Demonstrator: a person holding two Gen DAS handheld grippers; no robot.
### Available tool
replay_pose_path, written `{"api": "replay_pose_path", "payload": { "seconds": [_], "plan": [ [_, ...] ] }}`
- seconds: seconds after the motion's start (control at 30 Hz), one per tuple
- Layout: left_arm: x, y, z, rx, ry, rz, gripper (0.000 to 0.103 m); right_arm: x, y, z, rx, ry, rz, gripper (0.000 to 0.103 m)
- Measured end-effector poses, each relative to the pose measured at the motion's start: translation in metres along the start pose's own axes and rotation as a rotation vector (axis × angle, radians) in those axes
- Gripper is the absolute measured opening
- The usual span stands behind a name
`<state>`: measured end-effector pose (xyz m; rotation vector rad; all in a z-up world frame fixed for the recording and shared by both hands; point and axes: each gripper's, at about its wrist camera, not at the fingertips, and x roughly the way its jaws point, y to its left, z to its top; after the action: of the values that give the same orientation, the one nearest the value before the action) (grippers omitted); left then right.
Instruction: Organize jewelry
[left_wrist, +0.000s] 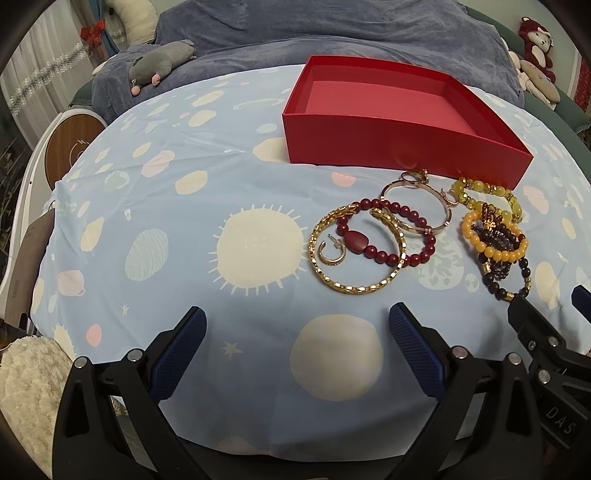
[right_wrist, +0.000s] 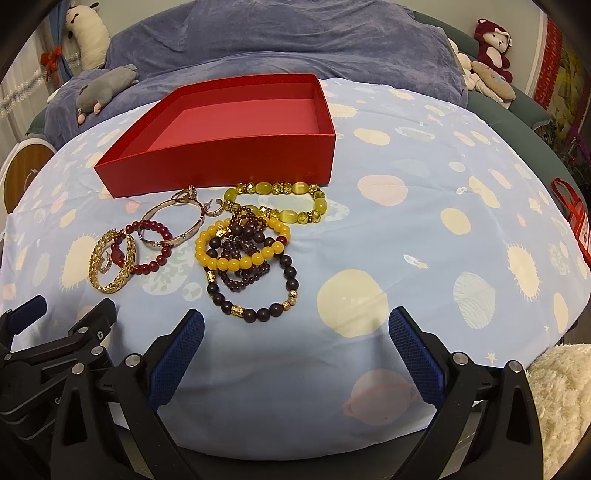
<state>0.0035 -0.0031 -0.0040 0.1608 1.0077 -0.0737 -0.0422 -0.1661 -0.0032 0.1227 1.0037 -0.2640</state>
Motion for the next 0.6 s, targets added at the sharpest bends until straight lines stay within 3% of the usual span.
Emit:
{"api": "replay_pose_path", "payload": {
  "seconds": [0.6],
  "plan": [
    [0.0017, -0.0015, -0.0006, 0.007, 0.009, 0.014, 0.095, 0.0015, 0.0013, -0.0001, -0.001, 0.007, -0.005, 0.096]
  ]
}}
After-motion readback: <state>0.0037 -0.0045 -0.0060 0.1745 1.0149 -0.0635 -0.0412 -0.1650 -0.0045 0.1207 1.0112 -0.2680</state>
